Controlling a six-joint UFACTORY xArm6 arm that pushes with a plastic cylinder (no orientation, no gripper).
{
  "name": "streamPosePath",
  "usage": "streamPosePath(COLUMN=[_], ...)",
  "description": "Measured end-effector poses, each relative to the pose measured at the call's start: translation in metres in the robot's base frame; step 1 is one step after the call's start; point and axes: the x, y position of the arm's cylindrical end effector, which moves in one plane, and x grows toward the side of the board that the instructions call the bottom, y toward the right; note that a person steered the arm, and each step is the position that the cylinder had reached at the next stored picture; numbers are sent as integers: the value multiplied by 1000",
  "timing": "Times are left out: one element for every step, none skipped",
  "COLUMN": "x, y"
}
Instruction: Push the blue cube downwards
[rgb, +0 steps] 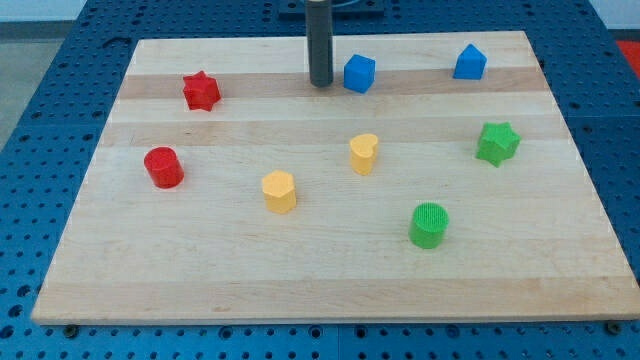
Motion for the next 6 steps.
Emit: streamPosePath(x=[4,1,-40,-56,-47,0], y=[37,47,49,65,90,95])
